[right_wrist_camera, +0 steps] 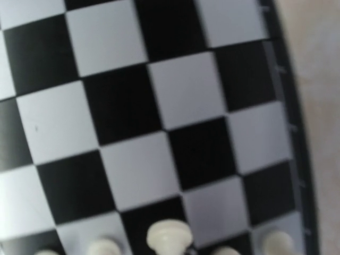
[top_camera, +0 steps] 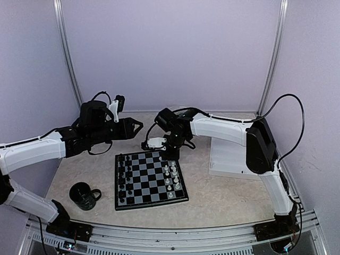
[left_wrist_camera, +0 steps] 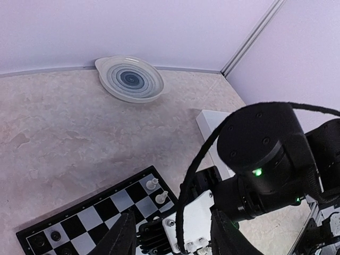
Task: Set up the chess pieces on the board
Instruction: Place the pawn on the chessboard, then adjust the pawn at f2.
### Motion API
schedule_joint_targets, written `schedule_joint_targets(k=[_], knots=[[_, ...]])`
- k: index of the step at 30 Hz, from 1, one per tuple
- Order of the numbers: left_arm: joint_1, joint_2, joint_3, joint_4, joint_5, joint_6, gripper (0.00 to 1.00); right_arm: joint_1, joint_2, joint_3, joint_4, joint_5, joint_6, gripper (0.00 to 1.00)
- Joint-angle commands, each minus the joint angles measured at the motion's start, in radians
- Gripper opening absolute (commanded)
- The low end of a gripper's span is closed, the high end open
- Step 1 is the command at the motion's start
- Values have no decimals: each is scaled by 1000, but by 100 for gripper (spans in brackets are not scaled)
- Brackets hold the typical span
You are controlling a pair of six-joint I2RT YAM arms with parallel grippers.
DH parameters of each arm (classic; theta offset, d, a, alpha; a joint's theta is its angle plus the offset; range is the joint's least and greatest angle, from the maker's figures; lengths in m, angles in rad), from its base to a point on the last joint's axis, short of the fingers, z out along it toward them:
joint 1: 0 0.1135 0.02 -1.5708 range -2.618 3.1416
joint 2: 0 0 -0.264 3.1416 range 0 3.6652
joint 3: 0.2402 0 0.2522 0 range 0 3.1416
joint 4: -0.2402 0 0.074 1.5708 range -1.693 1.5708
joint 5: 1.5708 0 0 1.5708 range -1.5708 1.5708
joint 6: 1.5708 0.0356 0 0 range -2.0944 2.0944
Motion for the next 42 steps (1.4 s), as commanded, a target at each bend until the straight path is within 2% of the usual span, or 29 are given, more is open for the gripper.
schedule_joint_targets(k=[1,5,7,10,16,22,25,29,31,33,38,42], knots=[[11,-69,-36,7,-66,-6,49,28,50,35,-6,41,-11,7],[11,-89,-56,7,-68,-10,49,33,75,60,1,55,0,16],[11,-90,-66,8,-68,-12,49,39,77,73,5,55,12,25],[12,-84,-81,8,-70,-17,50,42,67,82,5,35,22,31],[20,-41,-94,-1,-63,-22,51,38,5,81,-7,24,31,33],[22,106,-59,7,9,-17,48,-18,-168,2,-39,-69,32,34],[22,229,25,-54,30,-1,39,-89,-298,-119,-18,-119,29,34],[10,402,124,-72,89,-1,12,-209,-523,-393,115,-137,15,34],[-3,465,162,-84,90,-4,4,-279,-624,-537,187,-152,14,34],[-15,510,189,-94,81,-4,0,-360,-714,-667,254,-185,27,34],[-26,592,233,-96,87,-10,0,-592,-850,-924,402,-337,78,34],[-35,650,274,-130,106,-15,0,-686,-894,-1052,507,-439,132,36]])
